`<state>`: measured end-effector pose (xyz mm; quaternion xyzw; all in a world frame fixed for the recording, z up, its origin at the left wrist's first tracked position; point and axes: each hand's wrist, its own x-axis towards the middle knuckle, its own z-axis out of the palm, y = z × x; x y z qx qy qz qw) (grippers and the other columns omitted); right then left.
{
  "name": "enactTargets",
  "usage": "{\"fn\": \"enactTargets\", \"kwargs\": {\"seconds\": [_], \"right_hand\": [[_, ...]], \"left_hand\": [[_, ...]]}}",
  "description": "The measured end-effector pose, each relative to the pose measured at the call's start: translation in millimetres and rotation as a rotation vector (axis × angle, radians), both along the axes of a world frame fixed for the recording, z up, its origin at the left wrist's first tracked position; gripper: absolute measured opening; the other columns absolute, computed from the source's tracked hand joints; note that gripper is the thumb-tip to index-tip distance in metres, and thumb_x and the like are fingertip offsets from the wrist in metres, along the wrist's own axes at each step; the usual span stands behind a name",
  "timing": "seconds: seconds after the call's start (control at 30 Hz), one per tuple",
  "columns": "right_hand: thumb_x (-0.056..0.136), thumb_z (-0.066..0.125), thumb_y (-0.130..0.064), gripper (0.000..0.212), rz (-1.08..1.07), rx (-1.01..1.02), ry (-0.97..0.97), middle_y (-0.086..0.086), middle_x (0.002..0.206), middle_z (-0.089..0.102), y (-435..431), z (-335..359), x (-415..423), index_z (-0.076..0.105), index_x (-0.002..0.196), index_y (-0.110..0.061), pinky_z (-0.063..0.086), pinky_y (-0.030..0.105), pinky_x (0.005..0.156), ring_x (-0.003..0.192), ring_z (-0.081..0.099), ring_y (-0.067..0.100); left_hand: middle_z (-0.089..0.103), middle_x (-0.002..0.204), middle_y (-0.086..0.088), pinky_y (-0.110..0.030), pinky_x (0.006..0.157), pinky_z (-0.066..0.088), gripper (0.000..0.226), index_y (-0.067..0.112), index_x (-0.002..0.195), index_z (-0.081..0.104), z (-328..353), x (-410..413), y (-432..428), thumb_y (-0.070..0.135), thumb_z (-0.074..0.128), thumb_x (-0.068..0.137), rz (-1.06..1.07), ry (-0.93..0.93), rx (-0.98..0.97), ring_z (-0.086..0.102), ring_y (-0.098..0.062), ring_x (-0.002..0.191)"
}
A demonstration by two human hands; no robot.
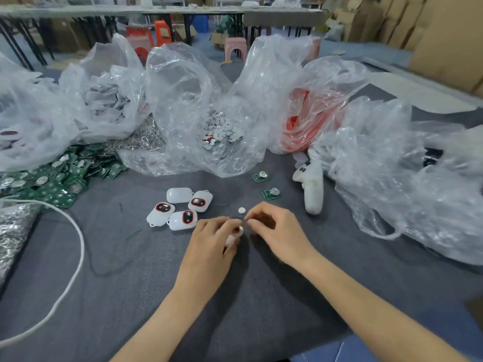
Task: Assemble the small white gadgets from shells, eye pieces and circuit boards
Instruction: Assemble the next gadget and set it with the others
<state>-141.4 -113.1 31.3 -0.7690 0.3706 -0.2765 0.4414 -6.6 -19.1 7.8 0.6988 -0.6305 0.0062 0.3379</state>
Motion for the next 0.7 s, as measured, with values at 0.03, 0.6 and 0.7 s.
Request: {"fn": "enactTargets", "kwargs": {"seconds": [0.03,0.6,0.7], "right_hand": [[0.087,0.062,-0.005,0.012,-0.061,0.002,-0.051,-0.006,0.075,0.067,1,1,-7,0.067,0.084,-0.015,0.050,0.021,0.070,0.069,0.062,0.009],[0.094,0.052,-0.011,0.035,-0.710,-0.042,1.135,0.022,0.125,0.057,-211,53,-204,0.053,0.125,0.004,0.044,0.036,0.091,0.116,0.055,0.034],[0.091,0.055,-0.007,0.034,-0.727,-0.101,1.101,0.023,0.123,0.058,-213,47,-197,0.054,0.124,0.003,0.044,0.036,0.083,0.113,0.057,0.036]], "left_hand": [[0.065,0.104,0.002,-0.026,0.083,0.041,0.037,0.016,0.112,0.066,0,-6,-7,0.006,0.075,0.077,0.029,0.072,0.000,0.056,-0.025,0.092],[0.046,0.100,-0.002,0.006,0.071,0.032,0.029,0.011,0.093,0.070,2,-43,-45,-0.009,0.076,0.072,0.034,0.335,-0.117,0.053,0.004,0.084],[0.047,0.100,-0.003,0.006,0.071,0.032,0.028,0.010,0.093,0.070,2,-43,-46,-0.008,0.075,0.073,0.029,0.346,-0.117,0.051,0.013,0.089]]}}
